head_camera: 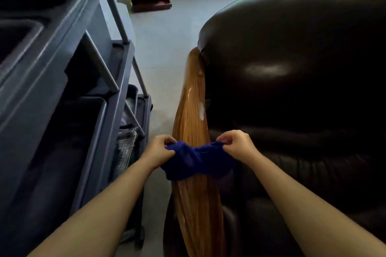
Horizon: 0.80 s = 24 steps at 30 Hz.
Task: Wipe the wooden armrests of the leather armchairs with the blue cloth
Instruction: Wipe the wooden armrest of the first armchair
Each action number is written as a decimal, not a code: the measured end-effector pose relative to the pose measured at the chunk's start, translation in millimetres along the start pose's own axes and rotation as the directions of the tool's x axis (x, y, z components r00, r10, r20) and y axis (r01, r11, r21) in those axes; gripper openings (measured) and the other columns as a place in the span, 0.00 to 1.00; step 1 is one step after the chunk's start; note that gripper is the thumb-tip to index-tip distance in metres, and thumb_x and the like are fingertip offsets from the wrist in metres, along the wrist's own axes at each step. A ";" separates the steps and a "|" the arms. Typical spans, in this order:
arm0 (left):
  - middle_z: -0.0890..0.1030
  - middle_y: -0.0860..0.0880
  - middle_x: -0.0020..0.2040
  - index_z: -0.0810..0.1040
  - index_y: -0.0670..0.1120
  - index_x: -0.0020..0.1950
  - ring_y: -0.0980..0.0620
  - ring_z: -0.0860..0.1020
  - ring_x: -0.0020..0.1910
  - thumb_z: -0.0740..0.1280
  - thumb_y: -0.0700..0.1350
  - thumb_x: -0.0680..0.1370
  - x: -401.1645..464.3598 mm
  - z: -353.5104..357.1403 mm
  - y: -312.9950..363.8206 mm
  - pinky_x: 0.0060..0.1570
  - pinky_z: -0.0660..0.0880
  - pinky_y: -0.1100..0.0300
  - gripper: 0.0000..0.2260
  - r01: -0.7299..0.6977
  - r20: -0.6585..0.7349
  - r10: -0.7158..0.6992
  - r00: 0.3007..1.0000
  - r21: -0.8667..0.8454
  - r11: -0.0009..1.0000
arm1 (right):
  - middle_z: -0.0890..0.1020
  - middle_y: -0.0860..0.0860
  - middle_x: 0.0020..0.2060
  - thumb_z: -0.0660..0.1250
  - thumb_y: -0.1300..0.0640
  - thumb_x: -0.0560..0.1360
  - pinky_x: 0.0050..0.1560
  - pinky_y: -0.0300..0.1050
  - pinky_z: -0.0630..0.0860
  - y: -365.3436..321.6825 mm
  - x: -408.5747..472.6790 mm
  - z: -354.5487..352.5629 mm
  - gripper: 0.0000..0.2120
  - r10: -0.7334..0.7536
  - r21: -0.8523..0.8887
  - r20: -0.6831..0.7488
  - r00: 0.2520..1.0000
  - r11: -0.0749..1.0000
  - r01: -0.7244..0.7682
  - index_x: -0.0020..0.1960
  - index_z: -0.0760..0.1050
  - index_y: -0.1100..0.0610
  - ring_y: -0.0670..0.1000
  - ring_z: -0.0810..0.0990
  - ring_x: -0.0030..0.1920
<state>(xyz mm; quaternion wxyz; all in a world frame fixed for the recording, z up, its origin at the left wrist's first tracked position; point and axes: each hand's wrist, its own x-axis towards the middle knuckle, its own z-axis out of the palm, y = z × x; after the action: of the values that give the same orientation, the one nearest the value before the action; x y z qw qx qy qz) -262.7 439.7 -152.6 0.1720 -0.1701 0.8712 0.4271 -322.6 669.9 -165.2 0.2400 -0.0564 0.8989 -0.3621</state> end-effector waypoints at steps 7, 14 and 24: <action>0.46 0.45 0.77 0.46 0.52 0.74 0.47 0.44 0.76 0.50 0.53 0.78 10.5 71.9 -31.9 0.72 0.44 0.44 0.26 -0.141 -0.407 0.343 0.847 0.450 0.882 | 0.50 0.51 0.76 0.57 0.47 0.77 0.72 0.52 0.52 25.4 4.9 78.7 0.30 -0.070 -0.044 -0.475 0.877 0.997 0.055 0.74 0.47 0.46 0.52 0.47 0.75; 0.42 0.49 0.76 0.38 0.54 0.73 0.54 0.36 0.74 0.42 0.56 0.77 31.7 119.3 -49.0 0.73 0.37 0.47 0.26 -0.102 -0.307 0.250 0.918 0.426 0.899 | 0.27 0.38 0.70 0.42 0.36 0.74 0.72 0.51 0.48 38.2 22.3 135.4 0.30 -0.147 -0.029 -0.330 0.932 0.989 0.145 0.68 0.28 0.35 0.41 0.31 0.72; 0.46 0.46 0.77 0.43 0.50 0.75 0.48 0.44 0.76 0.42 0.54 0.78 118.9 90.2 -13.3 0.72 0.50 0.43 0.26 -0.095 -0.362 0.289 0.886 0.468 0.878 | 0.27 0.39 0.70 0.48 0.39 0.76 0.71 0.51 0.59 13.0 117.3 95.4 0.31 -0.268 0.020 -0.322 0.908 0.957 0.290 0.68 0.28 0.34 0.48 0.40 0.75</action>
<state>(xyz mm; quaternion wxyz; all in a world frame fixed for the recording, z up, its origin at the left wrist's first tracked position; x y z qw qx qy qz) -347.8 486.7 -266.6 -0.0306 -0.1257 0.9735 0.1886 -379.6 587.6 -279.2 0.0406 -0.1175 0.8956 -0.4270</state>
